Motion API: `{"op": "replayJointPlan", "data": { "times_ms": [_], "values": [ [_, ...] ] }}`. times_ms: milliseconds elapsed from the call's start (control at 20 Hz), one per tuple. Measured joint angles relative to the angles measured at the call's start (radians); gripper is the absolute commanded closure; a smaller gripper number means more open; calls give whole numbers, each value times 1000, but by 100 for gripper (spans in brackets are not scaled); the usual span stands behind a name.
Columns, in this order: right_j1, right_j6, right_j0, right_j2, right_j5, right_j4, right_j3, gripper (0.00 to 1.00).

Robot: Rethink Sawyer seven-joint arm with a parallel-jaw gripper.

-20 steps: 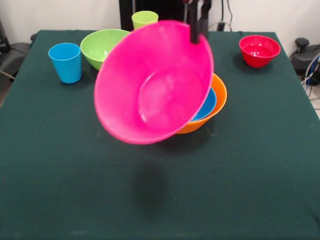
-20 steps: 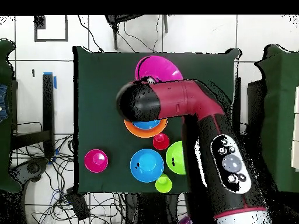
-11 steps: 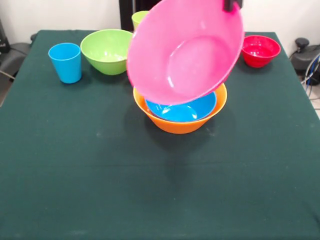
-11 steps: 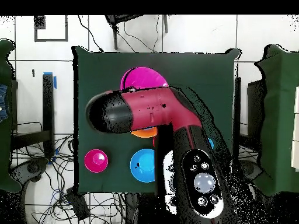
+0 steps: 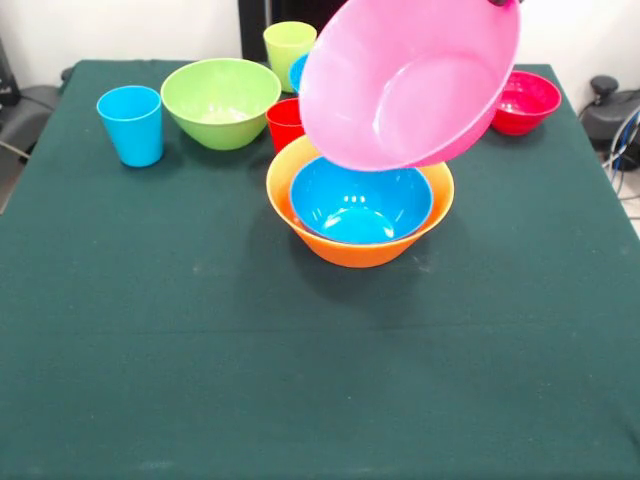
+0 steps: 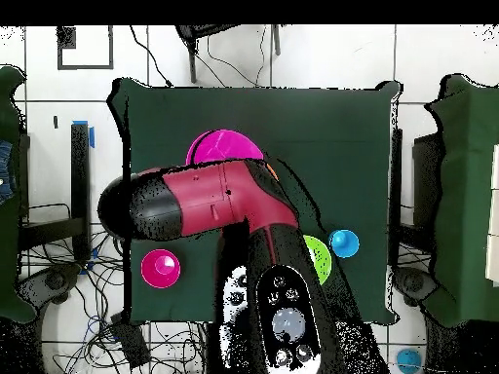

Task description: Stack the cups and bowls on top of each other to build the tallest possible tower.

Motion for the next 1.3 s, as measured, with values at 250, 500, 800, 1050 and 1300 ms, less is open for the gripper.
{"op": "replayJointPlan", "data": {
  "times_ms": [250,500,800,1050,1300],
  "values": [
    [0,56,30,-29,0,-1,0,100],
    [21,101,76,-80,0,-6,-2,100],
    [69,147,144,-145,0,-50,-21,100],
    [126,195,253,-244,0,-164,-82,100],
    [173,243,346,-330,0,-249,-140,100]
  ]
}}
